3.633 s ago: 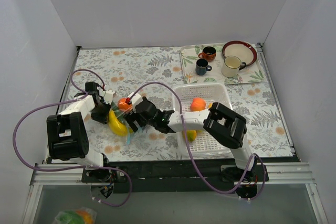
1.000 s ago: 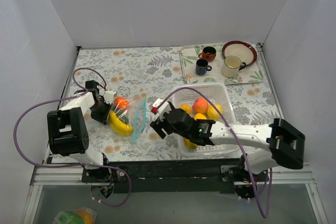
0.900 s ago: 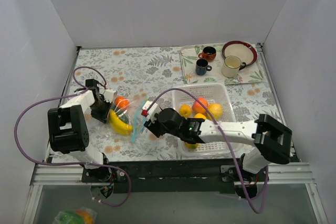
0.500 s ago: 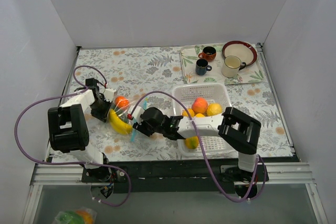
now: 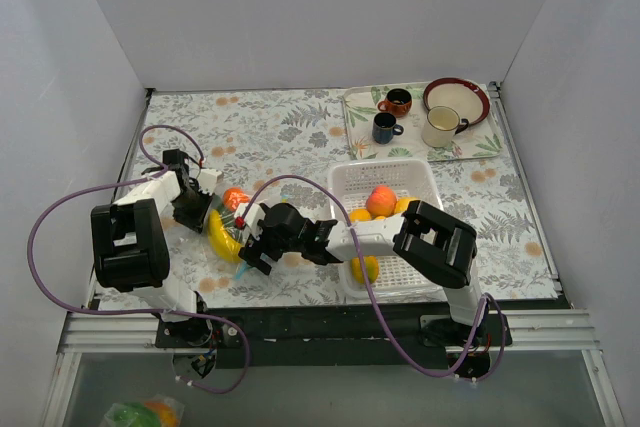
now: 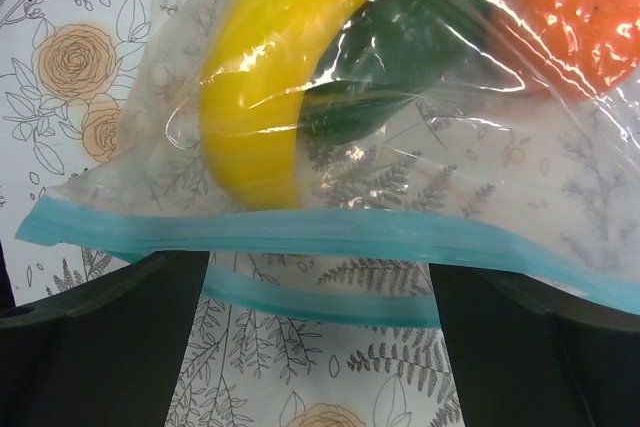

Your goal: Open the zip-top bag and remove the fake food

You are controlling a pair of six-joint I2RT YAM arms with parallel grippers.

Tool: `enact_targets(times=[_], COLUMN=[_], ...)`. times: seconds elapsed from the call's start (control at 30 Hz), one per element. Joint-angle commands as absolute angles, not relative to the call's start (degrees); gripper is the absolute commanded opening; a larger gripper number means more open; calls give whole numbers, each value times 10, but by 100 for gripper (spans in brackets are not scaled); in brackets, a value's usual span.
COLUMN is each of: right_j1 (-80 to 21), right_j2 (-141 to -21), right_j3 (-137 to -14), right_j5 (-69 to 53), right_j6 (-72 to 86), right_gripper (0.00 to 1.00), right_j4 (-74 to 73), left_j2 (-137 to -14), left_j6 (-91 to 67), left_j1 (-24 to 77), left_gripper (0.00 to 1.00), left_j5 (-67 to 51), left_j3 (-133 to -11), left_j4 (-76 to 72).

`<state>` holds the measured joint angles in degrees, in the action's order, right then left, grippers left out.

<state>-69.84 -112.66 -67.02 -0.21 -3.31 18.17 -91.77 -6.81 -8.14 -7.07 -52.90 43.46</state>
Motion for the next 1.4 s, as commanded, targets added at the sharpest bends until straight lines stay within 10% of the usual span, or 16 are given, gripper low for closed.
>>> enact_targets(times=[0.0, 0.97, 1.2, 1.37], right_j1=[-703, -708, -707, -707], right_j2=[-1138, -1217, -1212, -1208], right_j3=[-699, -802, -800, -789], right_j5=[-52, -3, -21, -75], right_j6=[-4, 27, 17, 6], right_gripper=[99, 97, 49, 46], right_j4=[237, 169, 123, 84], left_j2=[-902, -841, -845, -854], left_j6=[-63, -128, -117, -113], left_j1=[-83, -31, -32, -31], left_gripper=[0, 0, 0, 0], left_j5=[-83, -205, -157, -138], left_j3=[-516, -480, -453, -469], left_j4=[425, 520, 481, 470])
